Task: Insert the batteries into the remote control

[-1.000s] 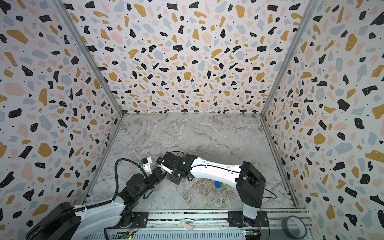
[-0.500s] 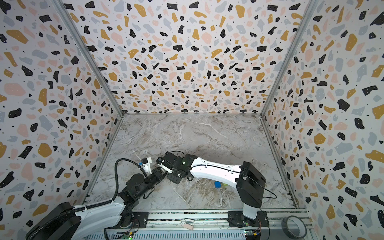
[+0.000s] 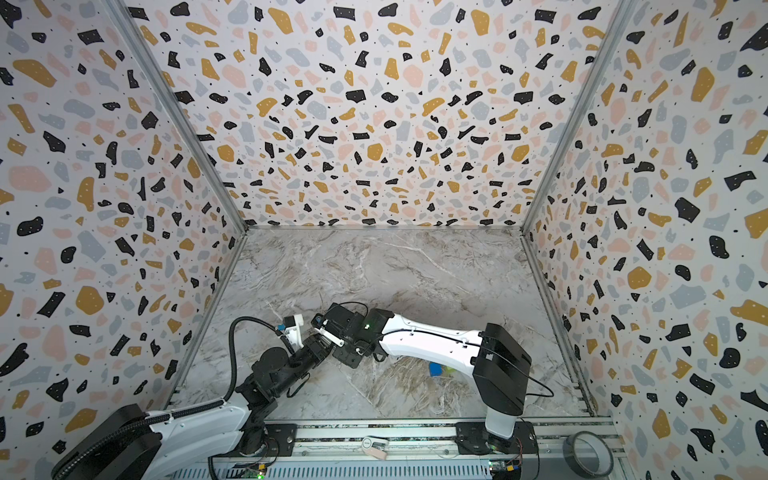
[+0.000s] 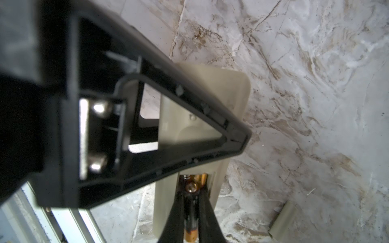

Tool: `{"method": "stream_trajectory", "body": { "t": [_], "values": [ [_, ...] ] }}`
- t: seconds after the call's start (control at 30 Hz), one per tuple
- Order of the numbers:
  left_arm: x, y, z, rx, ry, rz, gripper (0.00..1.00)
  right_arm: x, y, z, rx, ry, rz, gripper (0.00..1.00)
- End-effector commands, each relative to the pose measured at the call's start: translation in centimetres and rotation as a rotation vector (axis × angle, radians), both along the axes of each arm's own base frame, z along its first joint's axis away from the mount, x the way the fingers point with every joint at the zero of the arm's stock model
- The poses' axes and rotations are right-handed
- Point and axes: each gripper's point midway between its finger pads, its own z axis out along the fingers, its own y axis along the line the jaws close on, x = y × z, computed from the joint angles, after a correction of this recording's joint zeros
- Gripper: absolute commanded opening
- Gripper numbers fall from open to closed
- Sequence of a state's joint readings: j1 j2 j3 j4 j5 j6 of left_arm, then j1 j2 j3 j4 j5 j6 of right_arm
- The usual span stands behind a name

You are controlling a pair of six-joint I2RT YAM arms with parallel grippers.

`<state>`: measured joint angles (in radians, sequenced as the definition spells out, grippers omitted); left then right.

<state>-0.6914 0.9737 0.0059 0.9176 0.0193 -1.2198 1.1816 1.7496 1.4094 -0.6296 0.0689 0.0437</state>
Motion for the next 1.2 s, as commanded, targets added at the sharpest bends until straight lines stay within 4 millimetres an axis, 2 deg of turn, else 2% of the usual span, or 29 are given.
{"method": "stream_trajectory", "body": {
  "t": [0.0,0.3,0.8,0.97,1.17],
  "values": [
    [-1.3,0.3,2.4,-0.114,-0.103,-0.024,0.00,-2.2,1.6,0.5,0.050,0.061,0.066,0.06],
    [-1.3,0.5,2.5,-0.118,-0.106,-0.021,0.00,-2.4,1.6,0.4,0.054,0.075,0.074,0.01],
    [-1.4,0.6,2.6,-0.141,-0.096,-0.017,0.00,-2.9,2.2,1.5,0.074,0.071,0.095,0.16],
    [-1.4,0.6,2.5,-0.140,-0.091,-0.017,0.00,-3.1,2.1,1.7,0.082,0.074,0.097,0.06],
    [-1.4,0.6,2.5,-0.142,-0.088,-0.016,0.00,-3.3,2.2,1.8,0.089,0.081,0.103,0.03]
  ]
}}
